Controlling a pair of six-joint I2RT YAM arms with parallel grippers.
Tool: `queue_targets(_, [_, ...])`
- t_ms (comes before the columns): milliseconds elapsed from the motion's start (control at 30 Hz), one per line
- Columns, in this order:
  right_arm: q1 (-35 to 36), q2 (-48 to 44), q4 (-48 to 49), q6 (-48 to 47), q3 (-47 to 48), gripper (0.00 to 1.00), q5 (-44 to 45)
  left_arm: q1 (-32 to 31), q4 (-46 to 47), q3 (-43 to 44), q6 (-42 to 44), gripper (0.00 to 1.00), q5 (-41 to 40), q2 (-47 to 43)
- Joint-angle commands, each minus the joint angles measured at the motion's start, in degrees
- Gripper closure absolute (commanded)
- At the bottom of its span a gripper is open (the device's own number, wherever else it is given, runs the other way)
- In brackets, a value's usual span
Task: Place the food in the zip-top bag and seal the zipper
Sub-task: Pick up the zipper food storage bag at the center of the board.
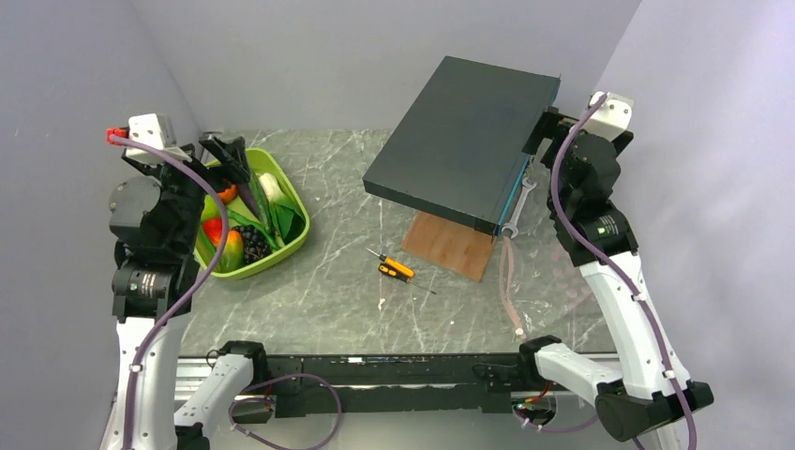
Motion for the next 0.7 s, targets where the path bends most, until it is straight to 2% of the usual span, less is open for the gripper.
queue_targets(0, [0.7,-0.6,-2.2,3.0,6.4,0.00,-1.9,0.1,-2.8,2.8,3.1,0.01,5.2,1.0])
queue_targets(133, [1.7,2.6,-6.0,4.6,12.0,0.00,-9.3,0.1,-6.5,2.3,1.8,0.01,7.2,1.6])
queue_targets(200, [2.1,1.6,-2.2,5.5,10.4,0.00,-18.3,0.1,-7.6,0.8,1.1,0.01,8.1,1.2])
queue_targets(267, [2.1,0.4,2.4,12.0,8.1,0.00,-25.5,0.1,-8.8,-1.1,0.5,0.01,8.8,0.7])
queue_targets(367, [2.1,2.6,1.3,20.6,11.0,0.00,-34.7,0.1,-11.5,-3.6,-0.5,0.01,9.1,-0.1])
queue_targets(467, [2.1,3.0,2.5,25.3,10.5,0.00,-41.5,0.1,-14.0,-6.7,-1.4,0.01,10.7,-1.4])
queue_targets(567, [2.1,-0.4,1.8,26.6,7.2,0.00,-35.7,0.1,-15.3,-9.6,-1.6,0.01,13.9,-3.2])
queue_targets(633, [2.1,-2.7,-1.9,25.9,6.0,0.00,-23.6,0.1,-15.6,-11.2,-2.0,0.01,16.3,-4.4])
queue_targets(667, [2.1,-3.7,-6.7,25.9,6.0,0.00,-16.7,0.1,-15.6,-12.1,-2.3,0.01,17.8,-4.8])
